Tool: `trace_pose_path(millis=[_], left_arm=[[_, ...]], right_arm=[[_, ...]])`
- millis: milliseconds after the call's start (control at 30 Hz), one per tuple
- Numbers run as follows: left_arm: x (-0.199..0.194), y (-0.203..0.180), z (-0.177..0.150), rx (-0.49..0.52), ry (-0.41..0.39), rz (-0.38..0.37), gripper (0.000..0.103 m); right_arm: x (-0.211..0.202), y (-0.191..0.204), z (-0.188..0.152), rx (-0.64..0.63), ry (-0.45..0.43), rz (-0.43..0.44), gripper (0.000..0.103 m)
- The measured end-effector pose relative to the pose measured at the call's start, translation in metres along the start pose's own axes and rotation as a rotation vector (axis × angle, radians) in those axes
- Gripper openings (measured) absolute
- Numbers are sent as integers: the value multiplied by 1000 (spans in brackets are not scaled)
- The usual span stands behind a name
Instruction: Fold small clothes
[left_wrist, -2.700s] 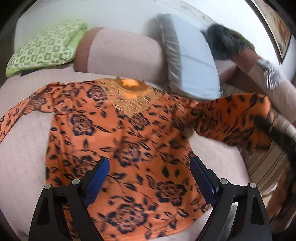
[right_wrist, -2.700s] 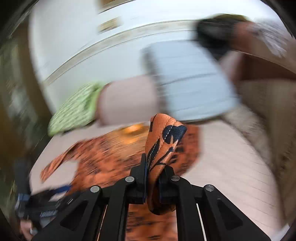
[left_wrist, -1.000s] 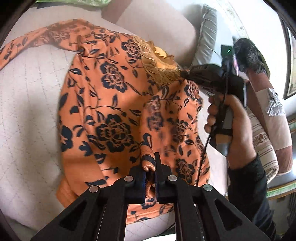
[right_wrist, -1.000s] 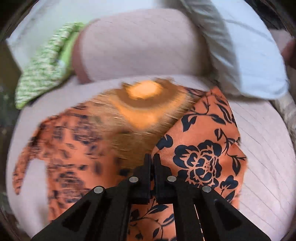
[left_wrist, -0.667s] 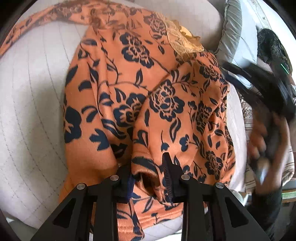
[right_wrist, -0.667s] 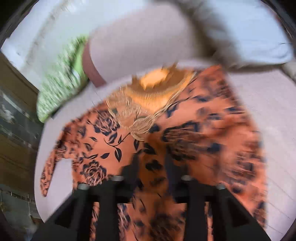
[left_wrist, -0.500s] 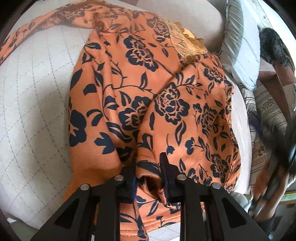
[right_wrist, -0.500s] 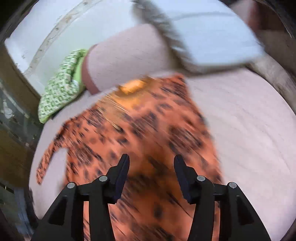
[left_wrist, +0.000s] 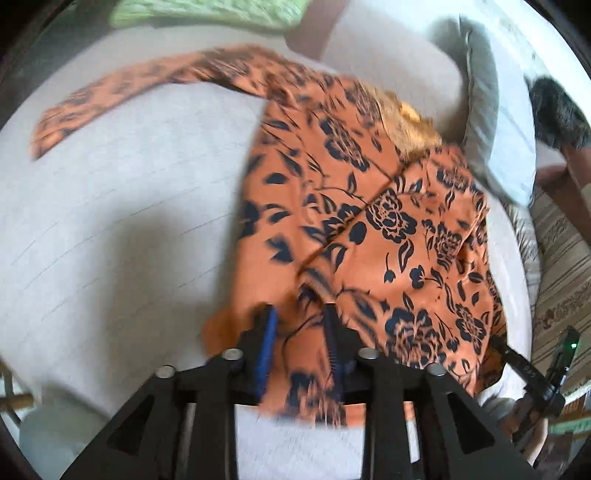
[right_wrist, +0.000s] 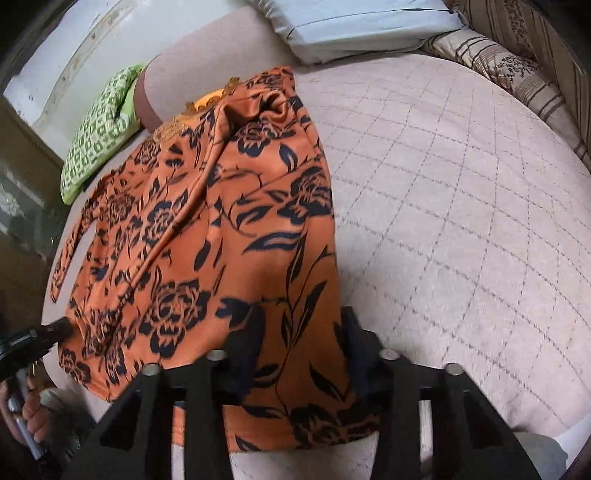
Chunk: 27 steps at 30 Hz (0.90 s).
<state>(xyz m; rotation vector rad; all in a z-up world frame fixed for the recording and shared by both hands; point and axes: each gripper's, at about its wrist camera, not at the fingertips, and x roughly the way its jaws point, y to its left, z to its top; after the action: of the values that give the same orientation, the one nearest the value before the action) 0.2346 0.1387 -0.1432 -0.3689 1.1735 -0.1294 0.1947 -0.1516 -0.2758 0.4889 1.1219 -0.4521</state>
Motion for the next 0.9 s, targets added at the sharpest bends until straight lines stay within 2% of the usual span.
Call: trace_pose_path(millis=[100, 233, 267, 300, 333, 367, 400, 433, 467, 500, 533, 567, 667, 733, 800, 833, 900], left_arm=[[-19, 10, -19, -26, -52, 78, 46], [-27, 13, -24, -47, -71, 148, 50], [-24, 11, -22, -44, -82, 152, 56], [-18, 10, -19, -30, -82, 157, 67], [-4, 8, -15, -9, -53, 157, 70], [7, 10, -13, -6, -18, 140, 68], [20, 12, -15, -21, 33, 130, 64], [21, 11, -17, -13, 18, 147, 61], [17, 5, -20, 15, -15, 165, 43], [14, 1, -21, 35, -8, 129, 18], [12, 0, -21, 28, 10, 90, 15], [5, 1, -22, 5, 6, 85, 12], [-33, -6, -26, 41, -44, 138, 10], [-57, -15, -33, 88, -84, 201, 11], [-61, -24, -36, 140, -98, 302, 12], [-52, -29, -36, 176, -77, 377, 12], [-20, -30, -37, 249, 25, 499, 15]], right_arm=[[-11, -3, -5, 32, -14, 31, 31], [-19, -18, -14, 95, -13, 55, 34], [-17, -20, -15, 104, 3, 75, 34], [-13, -20, -14, 106, 26, 88, 34], [-8, -19, -13, 105, 46, 90, 34], [-5, -18, -13, 106, 53, 89, 32], [-3, -18, -13, 102, 59, 87, 23], [-2, -16, -13, 101, 57, 82, 3], [-3, -16, -14, 103, 55, 81, 3], [-5, -16, -14, 108, 52, 88, 3], [-12, -17, -15, 109, 39, 103, 3], [-19, -17, -14, 108, 25, 111, 3], [-58, -23, -11, 106, -35, 101, 2], [-82, -31, -10, 123, -35, 119, 2], [-91, -32, -9, 95, -36, 40, 2], [-87, -32, -8, 87, -20, 7, 3], [-64, -35, -6, 103, 32, -72, 4]])
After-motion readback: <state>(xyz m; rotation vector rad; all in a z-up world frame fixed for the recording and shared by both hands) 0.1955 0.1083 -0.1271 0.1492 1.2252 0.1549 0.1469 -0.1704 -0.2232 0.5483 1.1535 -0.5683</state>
